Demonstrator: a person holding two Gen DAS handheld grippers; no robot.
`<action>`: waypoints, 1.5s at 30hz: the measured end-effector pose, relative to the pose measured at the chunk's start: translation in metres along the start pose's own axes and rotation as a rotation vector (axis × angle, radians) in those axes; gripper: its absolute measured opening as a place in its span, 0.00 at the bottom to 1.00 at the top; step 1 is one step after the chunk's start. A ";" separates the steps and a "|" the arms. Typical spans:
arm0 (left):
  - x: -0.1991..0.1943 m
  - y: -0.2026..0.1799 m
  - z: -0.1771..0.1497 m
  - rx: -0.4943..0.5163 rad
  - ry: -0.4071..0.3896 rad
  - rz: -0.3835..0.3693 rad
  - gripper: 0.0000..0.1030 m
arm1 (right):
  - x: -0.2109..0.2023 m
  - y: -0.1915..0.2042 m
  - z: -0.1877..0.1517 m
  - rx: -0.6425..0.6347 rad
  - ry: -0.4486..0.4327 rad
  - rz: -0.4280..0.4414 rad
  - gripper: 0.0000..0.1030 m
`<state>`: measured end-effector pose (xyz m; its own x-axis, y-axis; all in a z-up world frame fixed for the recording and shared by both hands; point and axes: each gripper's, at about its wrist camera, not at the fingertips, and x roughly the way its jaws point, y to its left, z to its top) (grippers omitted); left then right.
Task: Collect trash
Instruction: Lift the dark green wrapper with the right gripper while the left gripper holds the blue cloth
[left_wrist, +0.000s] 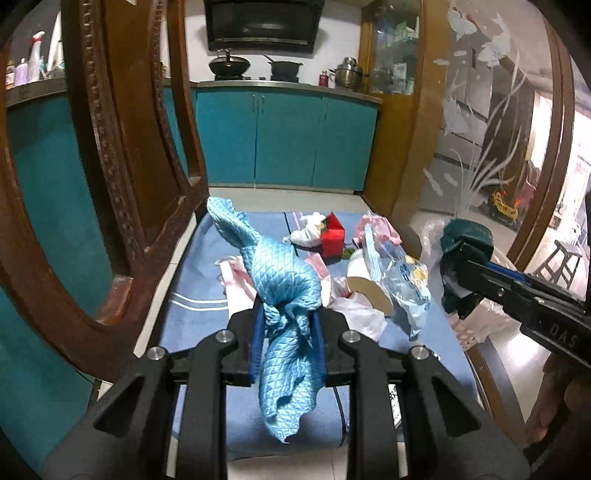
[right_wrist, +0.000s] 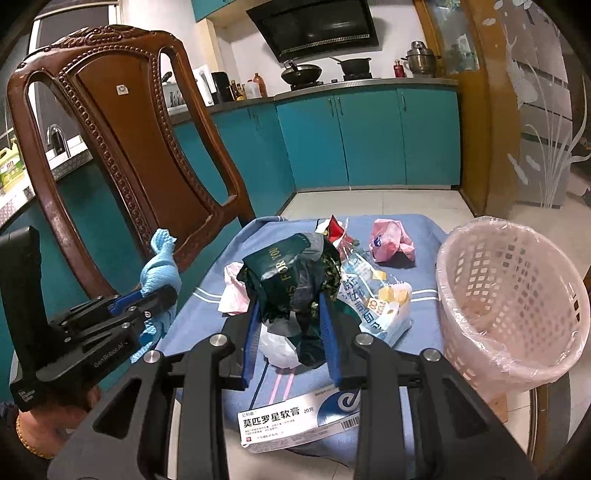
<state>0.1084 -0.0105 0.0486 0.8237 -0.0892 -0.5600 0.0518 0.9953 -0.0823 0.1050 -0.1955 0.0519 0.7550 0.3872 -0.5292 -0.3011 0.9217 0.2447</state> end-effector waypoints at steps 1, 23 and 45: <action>0.000 0.001 0.001 -0.003 0.005 -0.005 0.23 | 0.000 0.001 0.000 -0.001 -0.001 -0.001 0.30; -0.001 0.006 0.000 -0.019 0.031 -0.047 0.23 | 0.010 0.008 -0.010 -0.023 0.007 -0.028 0.30; 0.007 0.009 -0.001 -0.037 0.058 -0.037 0.23 | 0.018 0.011 -0.017 -0.028 0.037 -0.035 0.30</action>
<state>0.1145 -0.0021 0.0429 0.7872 -0.1291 -0.6030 0.0600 0.9892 -0.1334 0.1055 -0.1776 0.0313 0.7431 0.3550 -0.5672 -0.2919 0.9347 0.2027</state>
